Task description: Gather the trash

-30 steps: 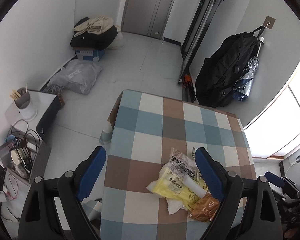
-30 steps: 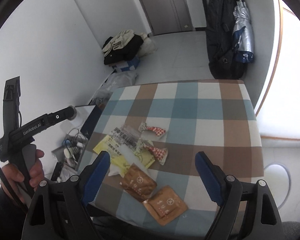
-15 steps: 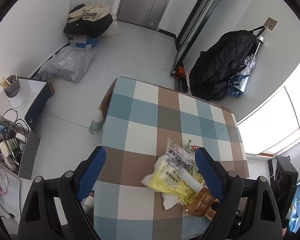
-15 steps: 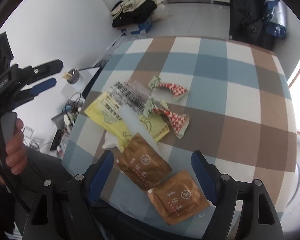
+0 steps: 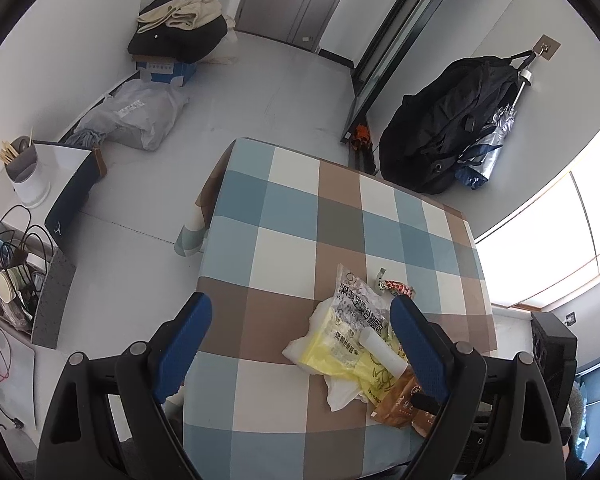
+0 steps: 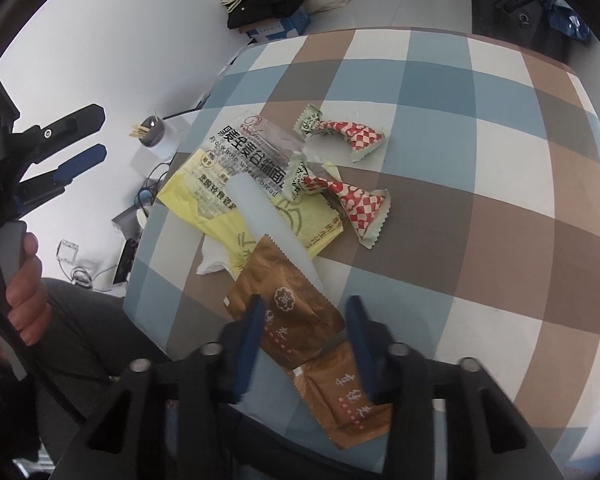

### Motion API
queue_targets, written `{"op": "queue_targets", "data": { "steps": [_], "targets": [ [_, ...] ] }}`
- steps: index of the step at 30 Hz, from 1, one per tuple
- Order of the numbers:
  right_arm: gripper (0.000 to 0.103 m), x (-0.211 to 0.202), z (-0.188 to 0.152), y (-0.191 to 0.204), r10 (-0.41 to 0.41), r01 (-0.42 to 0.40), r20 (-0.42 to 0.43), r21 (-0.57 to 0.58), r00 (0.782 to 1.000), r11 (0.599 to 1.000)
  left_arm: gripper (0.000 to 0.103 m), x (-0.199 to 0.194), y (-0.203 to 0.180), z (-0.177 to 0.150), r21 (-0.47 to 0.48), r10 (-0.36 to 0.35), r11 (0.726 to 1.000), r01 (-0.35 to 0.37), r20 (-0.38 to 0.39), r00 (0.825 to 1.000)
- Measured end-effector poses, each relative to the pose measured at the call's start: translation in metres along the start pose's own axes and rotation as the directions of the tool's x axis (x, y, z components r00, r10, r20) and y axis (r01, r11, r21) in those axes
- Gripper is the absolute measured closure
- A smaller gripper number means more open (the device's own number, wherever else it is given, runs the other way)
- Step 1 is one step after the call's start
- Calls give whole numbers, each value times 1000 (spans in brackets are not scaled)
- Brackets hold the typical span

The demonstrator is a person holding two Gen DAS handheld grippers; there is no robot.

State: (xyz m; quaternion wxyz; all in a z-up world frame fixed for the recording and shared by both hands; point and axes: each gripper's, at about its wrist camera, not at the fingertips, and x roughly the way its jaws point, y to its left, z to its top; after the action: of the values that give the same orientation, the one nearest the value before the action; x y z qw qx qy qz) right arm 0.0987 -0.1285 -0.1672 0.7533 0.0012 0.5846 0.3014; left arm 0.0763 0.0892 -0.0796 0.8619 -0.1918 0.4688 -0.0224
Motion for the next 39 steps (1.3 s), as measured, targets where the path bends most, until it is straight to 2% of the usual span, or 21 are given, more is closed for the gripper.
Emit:
{"op": "queue_targets", "data": {
  "steps": [2, 3, 6, 9, 20, 24, 26, 33, 39],
  "targets": [
    [78, 1, 0, -1, -9, 9, -7, 10, 1000, 1000, 14, 2, 0, -1, -2, 1, 1000, -1, -7, 1000],
    [84, 0, -1, -4, -2, 2, -10, 21, 1000, 1000, 14, 3, 0, -2, -4, 1, 1000, -1, -9, 1000],
    [94, -6, -4, -9, 12, -12, 4, 42, 1000, 999, 14, 5, -2, -5, 3, 9, 1000, -9, -13, 1000],
    [100, -15, -6, -9, 35, -36, 29, 39, 999, 999, 14, 5, -5, -7, 20, 17, 1000, -17, -9, 1000],
    [102, -45, -15, -1, 113, -115, 119, 14, 986, 993, 14, 5, -15, -16, 88, 53, 995, -54, 15, 998],
    [103, -59, -22, 1, 140, -145, 172, 13, 975, 989, 14, 1, -26, -23, 130, -1, 992, 1, 3, 1000],
    [103, -68, -26, -1, 142, -150, 204, 22, 969, 989, 14, 0, -33, -26, 154, -7, 988, 7, 5, 1000],
    [103, -96, -34, -19, 125, -148, 304, 54, 944, 987, 14, 20, -63, -34, 192, -58, 979, 74, -88, 994],
    [103, -112, -41, -42, 89, -137, 361, 112, 928, 984, 15, 45, -79, -40, 225, 5, 974, 31, -157, 988]
  ]
}}
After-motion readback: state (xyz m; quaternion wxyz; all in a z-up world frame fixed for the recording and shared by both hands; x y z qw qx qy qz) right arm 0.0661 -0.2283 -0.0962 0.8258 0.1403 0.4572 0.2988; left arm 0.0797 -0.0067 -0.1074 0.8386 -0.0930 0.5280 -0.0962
